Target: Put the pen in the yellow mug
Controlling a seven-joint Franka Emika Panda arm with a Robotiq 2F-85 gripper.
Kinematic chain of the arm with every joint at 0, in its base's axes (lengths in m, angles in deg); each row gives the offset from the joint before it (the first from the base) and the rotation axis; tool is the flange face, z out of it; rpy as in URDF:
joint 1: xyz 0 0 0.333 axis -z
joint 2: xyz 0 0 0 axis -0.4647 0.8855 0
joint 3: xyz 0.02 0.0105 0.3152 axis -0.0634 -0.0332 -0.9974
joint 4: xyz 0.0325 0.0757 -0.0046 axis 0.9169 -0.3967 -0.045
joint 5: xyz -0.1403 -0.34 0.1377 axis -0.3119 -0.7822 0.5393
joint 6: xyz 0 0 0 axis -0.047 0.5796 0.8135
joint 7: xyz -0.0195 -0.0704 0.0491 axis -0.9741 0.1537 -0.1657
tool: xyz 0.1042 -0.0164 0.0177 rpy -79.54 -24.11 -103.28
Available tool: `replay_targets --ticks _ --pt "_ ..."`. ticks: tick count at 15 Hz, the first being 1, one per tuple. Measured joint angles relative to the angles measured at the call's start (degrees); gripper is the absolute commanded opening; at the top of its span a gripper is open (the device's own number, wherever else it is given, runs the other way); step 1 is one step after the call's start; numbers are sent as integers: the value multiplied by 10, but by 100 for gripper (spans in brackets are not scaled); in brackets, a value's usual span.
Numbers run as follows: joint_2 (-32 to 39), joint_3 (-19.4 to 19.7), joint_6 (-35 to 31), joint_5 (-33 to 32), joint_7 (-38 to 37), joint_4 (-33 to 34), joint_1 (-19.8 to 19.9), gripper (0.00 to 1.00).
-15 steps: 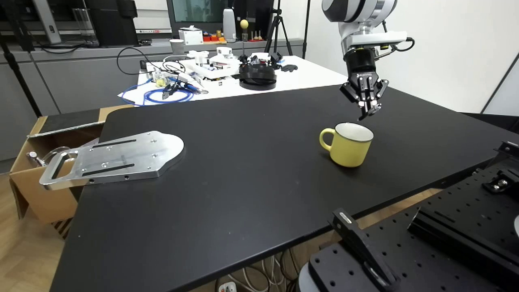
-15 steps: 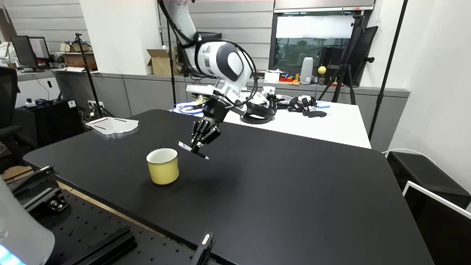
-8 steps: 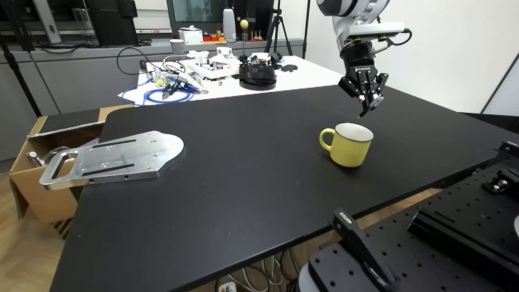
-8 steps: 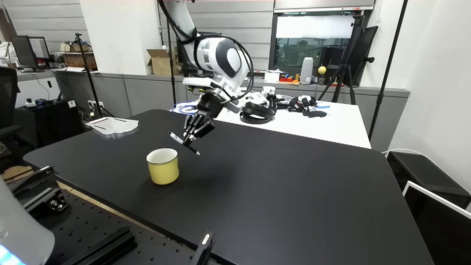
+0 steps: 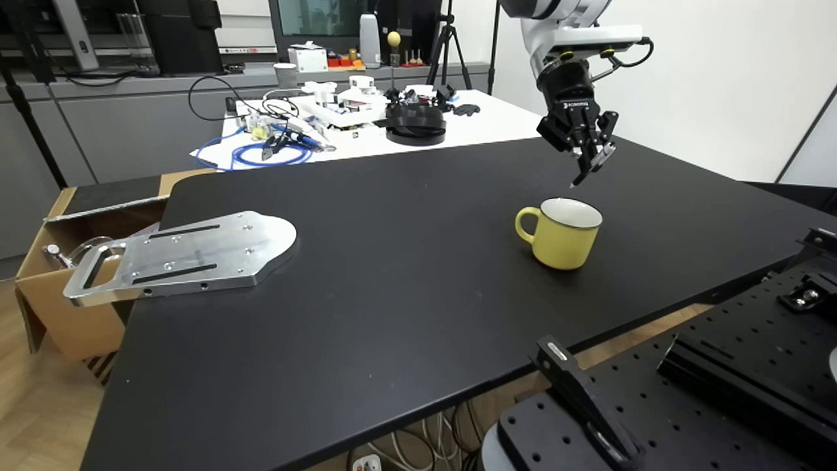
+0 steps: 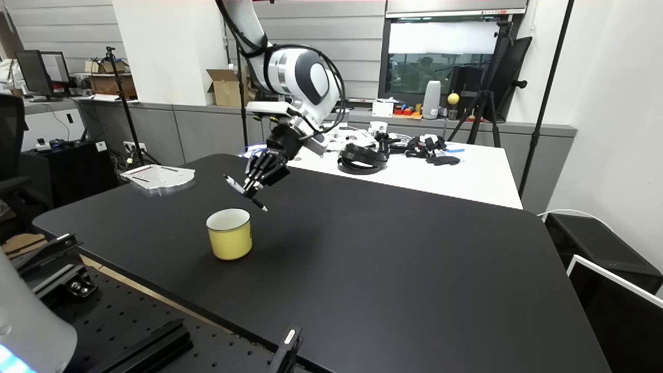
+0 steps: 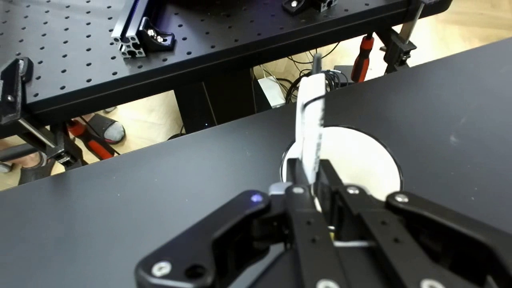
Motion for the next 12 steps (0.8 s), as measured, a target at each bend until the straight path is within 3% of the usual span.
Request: replay_targets --ticks 12 --pt "-11 -24 69 2 21 0 -13 3"
